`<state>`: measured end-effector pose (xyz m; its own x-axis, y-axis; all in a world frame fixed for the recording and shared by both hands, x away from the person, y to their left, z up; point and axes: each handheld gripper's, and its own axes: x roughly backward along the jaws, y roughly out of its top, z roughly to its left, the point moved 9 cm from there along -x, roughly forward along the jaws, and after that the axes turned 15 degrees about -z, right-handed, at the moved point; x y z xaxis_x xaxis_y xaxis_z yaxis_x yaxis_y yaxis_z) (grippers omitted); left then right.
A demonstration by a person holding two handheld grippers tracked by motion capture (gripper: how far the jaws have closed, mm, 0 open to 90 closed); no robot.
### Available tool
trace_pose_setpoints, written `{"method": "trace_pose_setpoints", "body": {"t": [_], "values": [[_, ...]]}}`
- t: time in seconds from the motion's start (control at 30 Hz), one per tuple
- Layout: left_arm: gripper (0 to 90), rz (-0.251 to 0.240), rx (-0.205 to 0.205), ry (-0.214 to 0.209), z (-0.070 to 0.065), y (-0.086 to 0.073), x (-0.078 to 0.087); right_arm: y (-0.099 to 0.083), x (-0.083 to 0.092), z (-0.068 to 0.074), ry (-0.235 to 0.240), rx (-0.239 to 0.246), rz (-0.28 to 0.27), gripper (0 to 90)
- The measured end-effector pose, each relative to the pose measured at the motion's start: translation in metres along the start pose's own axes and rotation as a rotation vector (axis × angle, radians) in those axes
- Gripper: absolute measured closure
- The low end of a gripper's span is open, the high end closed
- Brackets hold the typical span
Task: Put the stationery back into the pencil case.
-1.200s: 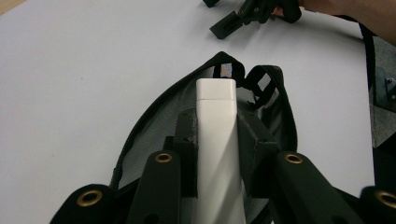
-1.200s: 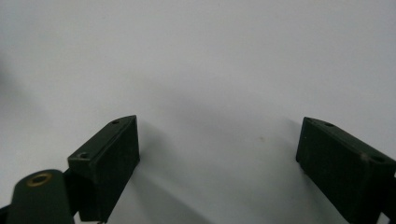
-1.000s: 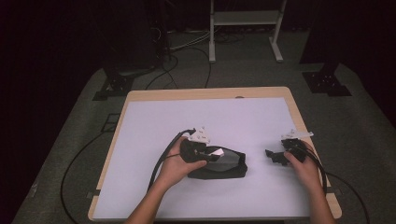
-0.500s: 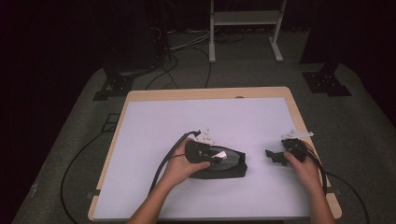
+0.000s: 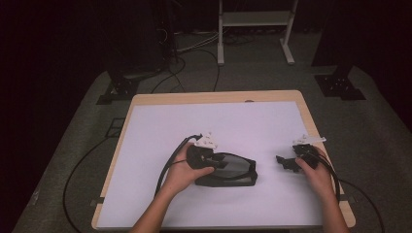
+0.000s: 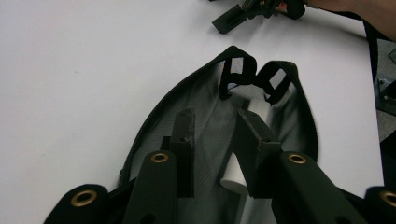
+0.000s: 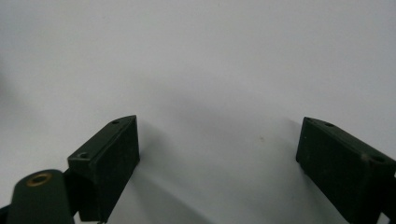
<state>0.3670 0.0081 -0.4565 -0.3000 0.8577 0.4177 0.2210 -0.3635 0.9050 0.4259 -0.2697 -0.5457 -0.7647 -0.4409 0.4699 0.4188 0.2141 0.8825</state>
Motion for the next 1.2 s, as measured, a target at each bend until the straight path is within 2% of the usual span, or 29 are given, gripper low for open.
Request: {"method": "trace_pose_setpoints", "body": {"t": [0.3, 0.53, 0.77, 1.2], "values": [[59.4, -0.009, 0.007, 0.049, 0.007, -0.004, 0.028, 0.0, 0.0, 0.0, 0.0, 0.001, 0.0, 12.2], [46.1, -0.026, 0.03, 0.099, 0.018, -0.009, 0.052, 0.0, 0.0, 0.0, 0.0, -0.001, 0.0, 12.1], [33.9, -0.035, 0.043, 0.138, 0.023, -0.015, 0.067, 0.0, 0.0, 0.0, 0.0, -0.001, 0.0, 12.1], [17.5, -0.025, 0.058, 0.248, 0.035, -0.049, 0.099, 0.0, 0.0, 0.0, 0.0, 0.0, 0.0, 12.1]]}}
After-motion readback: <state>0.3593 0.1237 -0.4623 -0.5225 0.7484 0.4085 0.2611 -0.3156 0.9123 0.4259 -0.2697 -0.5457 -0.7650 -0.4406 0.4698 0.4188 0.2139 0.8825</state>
